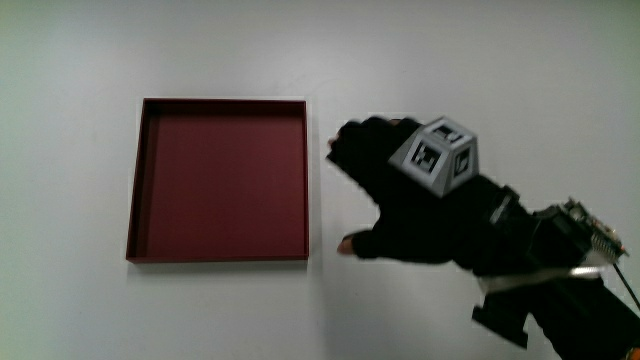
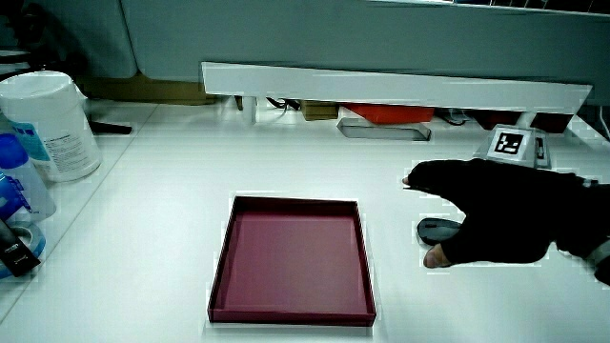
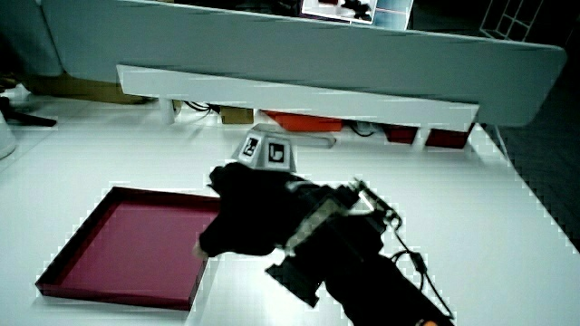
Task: Pick mouse from desk
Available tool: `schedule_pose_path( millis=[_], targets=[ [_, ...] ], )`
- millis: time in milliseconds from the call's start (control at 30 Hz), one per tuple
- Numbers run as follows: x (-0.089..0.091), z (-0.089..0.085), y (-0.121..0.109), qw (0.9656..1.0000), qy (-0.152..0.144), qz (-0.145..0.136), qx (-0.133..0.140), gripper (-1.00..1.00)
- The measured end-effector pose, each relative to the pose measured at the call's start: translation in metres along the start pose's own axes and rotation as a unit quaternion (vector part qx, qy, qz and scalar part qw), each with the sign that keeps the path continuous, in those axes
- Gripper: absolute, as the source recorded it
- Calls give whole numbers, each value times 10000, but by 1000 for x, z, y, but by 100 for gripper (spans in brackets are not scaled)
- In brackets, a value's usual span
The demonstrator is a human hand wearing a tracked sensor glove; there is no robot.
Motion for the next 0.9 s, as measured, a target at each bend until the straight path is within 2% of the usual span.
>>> schedule_pose_path(
  millis=[33, 67, 100, 133, 200, 267, 400, 467, 733, 833, 900],
  targets=[
    [13, -2, 6, 9998, 14, -186, 25, 0],
    [16, 1, 7, 9997, 56, -217, 14, 0],
    [22, 2, 9, 9991, 293, -310, -72, 0],
    [23, 6, 9, 9985, 408, -348, -70, 0],
    [39, 5, 15, 9974, 456, -556, -41, 0],
    [49, 7, 19, 9956, 638, -682, -71, 0],
    [65, 9, 24, 9926, 762, -940, -90, 0],
    [77, 6, 28, 9900, 833, -1135, -76, 0],
    [108, -8, 42, 9832, 929, -1566, -138, 0],
    [119, -16, 47, 9799, 1004, -1709, -234, 0],
    [128, -24, 50, 9763, 1050, -1864, -316, 0]
  ],
)
